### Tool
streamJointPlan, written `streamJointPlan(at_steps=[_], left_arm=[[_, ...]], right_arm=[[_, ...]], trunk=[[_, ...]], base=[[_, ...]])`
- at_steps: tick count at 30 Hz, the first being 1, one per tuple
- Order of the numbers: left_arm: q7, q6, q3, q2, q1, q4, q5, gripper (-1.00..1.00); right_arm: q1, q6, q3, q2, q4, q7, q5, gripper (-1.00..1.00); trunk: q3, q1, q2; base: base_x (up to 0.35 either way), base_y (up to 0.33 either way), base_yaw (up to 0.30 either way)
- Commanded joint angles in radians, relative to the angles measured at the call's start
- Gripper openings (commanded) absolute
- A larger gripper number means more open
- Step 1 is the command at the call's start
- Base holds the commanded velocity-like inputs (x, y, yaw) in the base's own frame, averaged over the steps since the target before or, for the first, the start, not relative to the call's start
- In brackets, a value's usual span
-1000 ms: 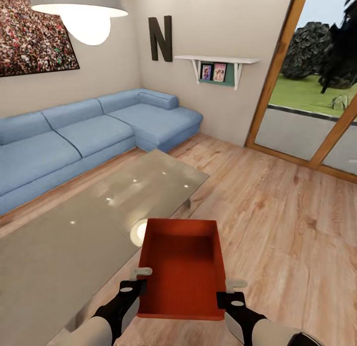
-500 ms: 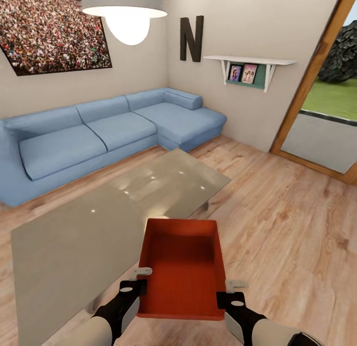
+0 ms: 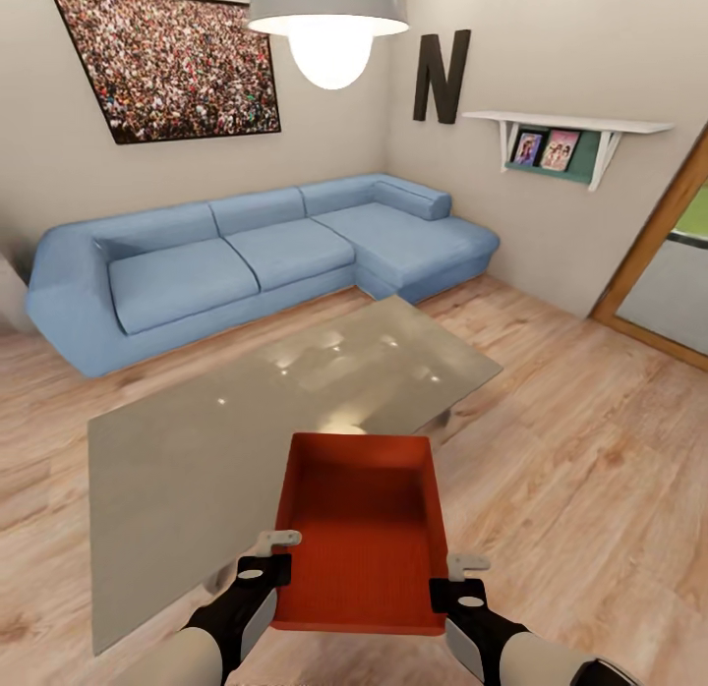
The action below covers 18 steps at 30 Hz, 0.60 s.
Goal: Move the two storage containers from the living room to the garage. In the garage, place one container on the floor and stack the other container on top of it (either order is fine).
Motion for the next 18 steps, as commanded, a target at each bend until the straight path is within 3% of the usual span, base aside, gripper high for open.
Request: streamJointPlan(at_steps=[1, 18], left_arm=[[0.007, 0.007, 0.011, 0.009, 0.000, 0.002, -0.004, -1.00], [0.006, 0.007, 0.011, 0.009, 0.000, 0.002, -0.004, -1.00]], right_arm=[[-0.001, -0.047, -0.011, -0.001, -0.001, -0.065, -0.001, -1.00], [-0.001, -0.048, -0.011, -0.002, -0.001, -0.065, -0.001, -1.00]], trunk=[[-0.001, 0.000, -0.001], [-0.001, 0.000, -0.001]], base=[[0.000, 0.000, 0.300], [0.000, 0.000, 0.300]])
